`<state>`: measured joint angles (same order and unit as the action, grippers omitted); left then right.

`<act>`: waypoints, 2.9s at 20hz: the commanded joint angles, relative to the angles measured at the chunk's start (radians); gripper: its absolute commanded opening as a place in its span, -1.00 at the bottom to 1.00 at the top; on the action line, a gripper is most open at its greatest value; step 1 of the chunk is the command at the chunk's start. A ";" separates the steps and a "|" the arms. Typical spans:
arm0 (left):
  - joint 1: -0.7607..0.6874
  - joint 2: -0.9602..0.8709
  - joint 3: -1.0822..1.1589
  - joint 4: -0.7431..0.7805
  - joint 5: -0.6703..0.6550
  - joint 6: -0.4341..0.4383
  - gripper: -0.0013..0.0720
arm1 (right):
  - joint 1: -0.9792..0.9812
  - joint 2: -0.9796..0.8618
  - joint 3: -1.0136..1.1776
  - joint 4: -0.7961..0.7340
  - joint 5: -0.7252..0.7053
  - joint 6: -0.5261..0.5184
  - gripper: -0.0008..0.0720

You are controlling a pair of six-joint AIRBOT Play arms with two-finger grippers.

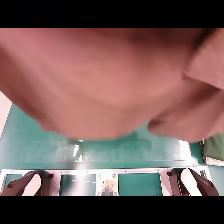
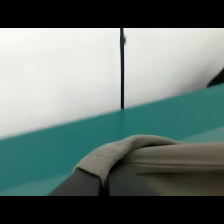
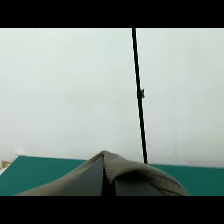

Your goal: Fold the shirts.

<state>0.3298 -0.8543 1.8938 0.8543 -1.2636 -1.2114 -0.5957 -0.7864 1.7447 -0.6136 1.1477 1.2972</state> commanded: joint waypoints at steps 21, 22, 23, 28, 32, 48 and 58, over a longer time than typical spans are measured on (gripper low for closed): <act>-0.220 -0.824 -0.443 0.045 0.380 0.066 -0.89 | 0.251 -0.992 -0.243 -0.141 -0.193 -0.138 -0.93; -0.220 -0.824 -0.452 0.056 0.340 0.067 -0.89 | 0.240 -0.987 -0.243 -0.195 -0.134 -0.118 -0.94; -0.220 -0.824 -0.462 0.076 0.311 0.066 -0.89 | 0.236 -0.981 -0.243 -0.251 -0.087 -0.098 -0.93; -0.220 -0.824 -0.556 0.089 0.291 0.066 -0.89 | 0.250 -0.972 -0.298 -0.394 -0.007 -0.047 -0.93; -0.222 -0.825 -0.606 0.089 0.285 0.059 -0.89 | 0.256 -0.972 -0.331 -0.401 -0.009 -0.033 -0.93; -0.116 -0.816 -0.555 0.032 -0.177 -0.118 0.44 | 0.170 -0.900 -0.282 -0.401 0.270 0.084 -0.32; -0.048 -0.261 -1.220 0.105 -0.095 -0.127 0.44 | -0.088 -0.200 -1.108 -0.556 0.161 0.215 -0.05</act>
<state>0.2764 -1.2942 0.8745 0.9707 -1.4364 -1.3342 -0.6128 -1.1858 0.8764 -1.1397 1.3808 1.4563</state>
